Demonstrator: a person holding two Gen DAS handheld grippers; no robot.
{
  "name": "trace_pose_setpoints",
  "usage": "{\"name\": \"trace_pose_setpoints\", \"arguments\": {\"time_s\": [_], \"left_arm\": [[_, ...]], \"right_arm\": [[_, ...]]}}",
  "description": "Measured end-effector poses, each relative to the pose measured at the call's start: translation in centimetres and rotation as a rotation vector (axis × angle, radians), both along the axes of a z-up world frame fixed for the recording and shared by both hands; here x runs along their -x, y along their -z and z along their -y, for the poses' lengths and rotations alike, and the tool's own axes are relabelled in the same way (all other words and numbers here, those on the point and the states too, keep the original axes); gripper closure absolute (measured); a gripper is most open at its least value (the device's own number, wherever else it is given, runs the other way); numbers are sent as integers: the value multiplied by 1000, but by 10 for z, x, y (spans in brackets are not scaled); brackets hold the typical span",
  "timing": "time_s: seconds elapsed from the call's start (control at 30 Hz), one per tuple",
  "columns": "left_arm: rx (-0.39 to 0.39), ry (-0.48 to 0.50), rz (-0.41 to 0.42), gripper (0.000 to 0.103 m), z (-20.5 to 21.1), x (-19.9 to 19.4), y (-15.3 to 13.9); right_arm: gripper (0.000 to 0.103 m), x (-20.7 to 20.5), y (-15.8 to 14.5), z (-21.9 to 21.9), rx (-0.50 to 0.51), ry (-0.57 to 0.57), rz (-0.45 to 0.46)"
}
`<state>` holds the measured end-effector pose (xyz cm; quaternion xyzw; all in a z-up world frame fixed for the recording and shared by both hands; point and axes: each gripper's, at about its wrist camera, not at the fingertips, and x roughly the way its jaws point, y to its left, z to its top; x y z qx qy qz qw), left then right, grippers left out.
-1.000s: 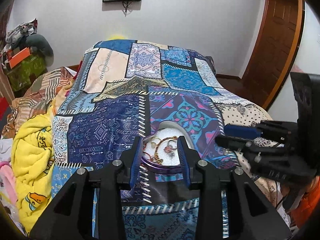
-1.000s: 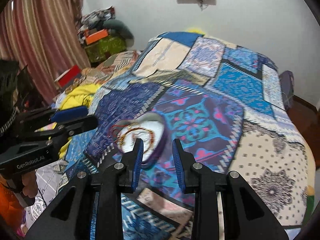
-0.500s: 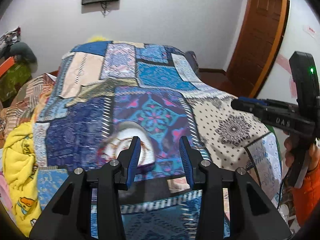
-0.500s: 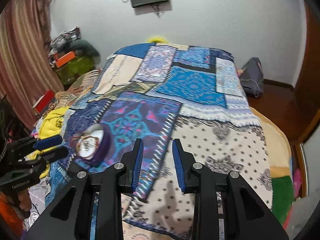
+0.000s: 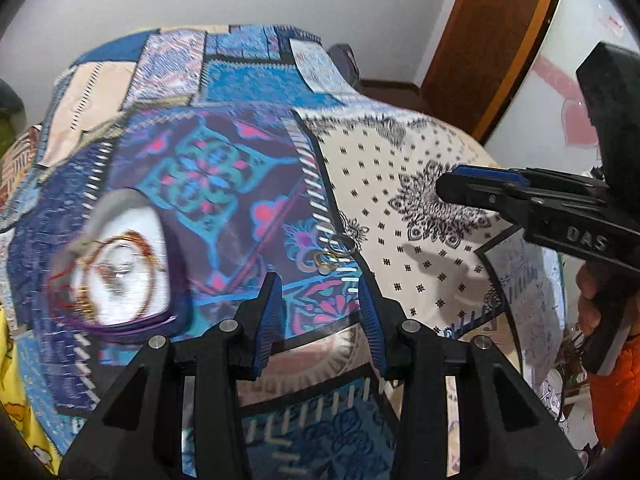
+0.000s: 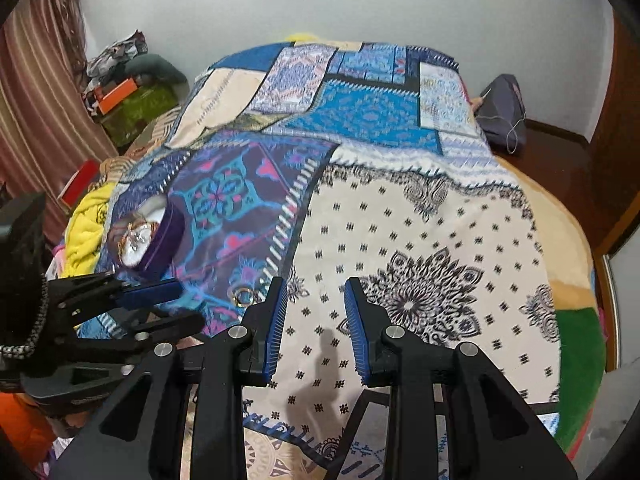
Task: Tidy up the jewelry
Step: 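Grasp a silver ring with the left tool while the right tool grasps another silver ring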
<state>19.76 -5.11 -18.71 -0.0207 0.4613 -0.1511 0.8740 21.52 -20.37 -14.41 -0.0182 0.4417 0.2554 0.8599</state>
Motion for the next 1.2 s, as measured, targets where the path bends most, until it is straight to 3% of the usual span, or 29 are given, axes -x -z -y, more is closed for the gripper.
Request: {"name": "trace_pose_setpoints", "arguments": {"time_s": [0.1,0.27,0.4,0.47,0.67,1.0,1.2], "left_arm": [[-6,14,-27,76,8,-10,11],[-24,11,-59,80,14,-25,28],[4,-15,-62,81,12,-31,31],[-4,-19,-58,89,13,-33,32],[-9,-31,-47,96,11,-33,31],[-12,-65,15,96,-13,-10,7],[1,-83,55,96,-24,-4,-9]], "right_arm": [[76,-2,8,0,-5,-15,-25],[76,-3,13,0,-9,-33,-43],[76,-3,18,-4,-5,-50,-54],[76,-4,20,-6,-10,-50,-62],[76,-3,27,-17,-24,-74,-87],[76,-13,50,-51,8,-113,-126],[79,-11,54,-58,32,-99,-78]]}}
